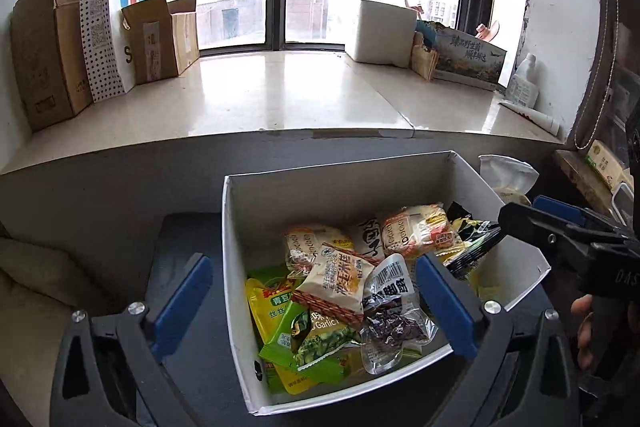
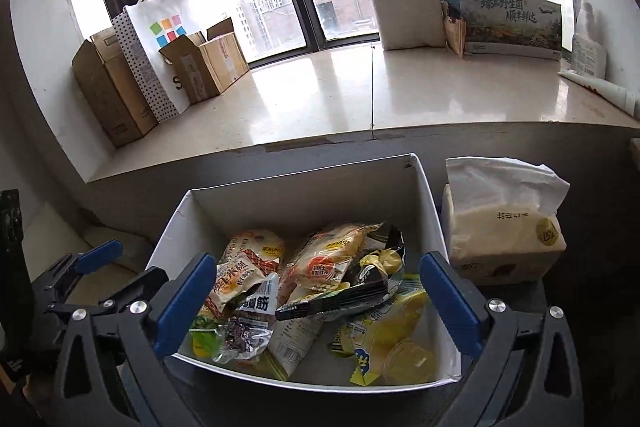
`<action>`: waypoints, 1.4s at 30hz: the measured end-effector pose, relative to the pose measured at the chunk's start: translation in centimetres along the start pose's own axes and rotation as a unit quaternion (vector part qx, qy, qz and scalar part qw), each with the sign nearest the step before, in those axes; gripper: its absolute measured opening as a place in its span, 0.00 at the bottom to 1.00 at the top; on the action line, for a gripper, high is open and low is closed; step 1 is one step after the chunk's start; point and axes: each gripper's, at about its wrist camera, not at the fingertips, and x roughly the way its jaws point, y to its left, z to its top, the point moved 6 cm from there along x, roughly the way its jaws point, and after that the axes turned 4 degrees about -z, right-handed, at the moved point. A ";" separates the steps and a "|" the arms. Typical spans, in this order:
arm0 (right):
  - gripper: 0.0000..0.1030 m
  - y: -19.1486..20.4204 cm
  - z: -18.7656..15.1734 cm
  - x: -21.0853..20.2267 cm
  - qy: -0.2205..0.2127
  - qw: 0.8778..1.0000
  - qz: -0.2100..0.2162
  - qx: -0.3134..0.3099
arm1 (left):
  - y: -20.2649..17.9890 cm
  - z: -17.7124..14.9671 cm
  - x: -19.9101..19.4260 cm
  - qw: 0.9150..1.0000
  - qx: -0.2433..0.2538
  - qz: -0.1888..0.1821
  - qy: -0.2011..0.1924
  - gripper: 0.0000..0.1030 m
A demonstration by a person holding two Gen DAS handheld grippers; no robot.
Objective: Organize snacks
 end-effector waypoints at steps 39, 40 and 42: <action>1.00 5.7 -15.5 -24.8 -0.066 0.993 -0.033 -0.093 | -7.8 -13.6 -24.6 0.999 -0.014 -0.024 -0.047 1.00; 1.00 5.8 -15.5 -24.7 -0.064 0.993 -0.032 -0.092 | -7.7 -13.7 -24.5 0.999 -0.015 -0.021 -0.043 1.00; 1.00 5.7 -15.5 -24.7 -0.064 0.994 -0.029 -0.086 | -7.6 -13.6 -24.5 0.999 -0.016 -0.023 -0.045 1.00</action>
